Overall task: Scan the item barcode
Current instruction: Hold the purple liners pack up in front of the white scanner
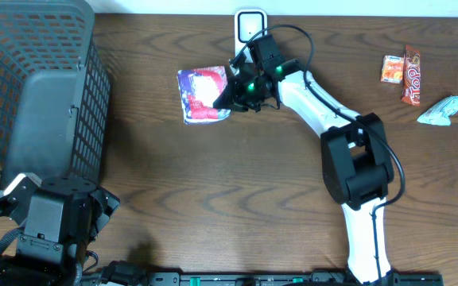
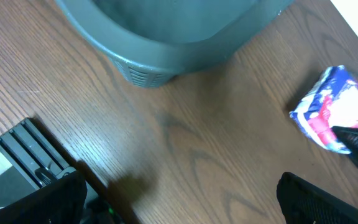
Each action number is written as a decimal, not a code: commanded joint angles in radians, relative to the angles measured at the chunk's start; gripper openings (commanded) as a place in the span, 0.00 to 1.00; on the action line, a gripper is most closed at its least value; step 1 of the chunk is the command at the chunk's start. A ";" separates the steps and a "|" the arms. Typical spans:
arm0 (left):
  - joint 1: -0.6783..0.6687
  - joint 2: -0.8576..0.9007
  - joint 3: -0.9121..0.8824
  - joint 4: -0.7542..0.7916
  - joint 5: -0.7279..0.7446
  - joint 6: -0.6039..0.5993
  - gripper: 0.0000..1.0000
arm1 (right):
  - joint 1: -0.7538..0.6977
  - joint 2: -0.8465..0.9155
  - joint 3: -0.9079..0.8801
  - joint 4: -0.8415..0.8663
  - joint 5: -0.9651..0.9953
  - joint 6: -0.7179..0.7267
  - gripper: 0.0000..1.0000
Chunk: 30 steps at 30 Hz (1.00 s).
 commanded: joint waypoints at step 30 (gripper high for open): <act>0.002 0.001 0.001 -0.003 -0.013 -0.016 0.98 | -0.090 -0.117 0.051 0.412 0.452 0.302 0.01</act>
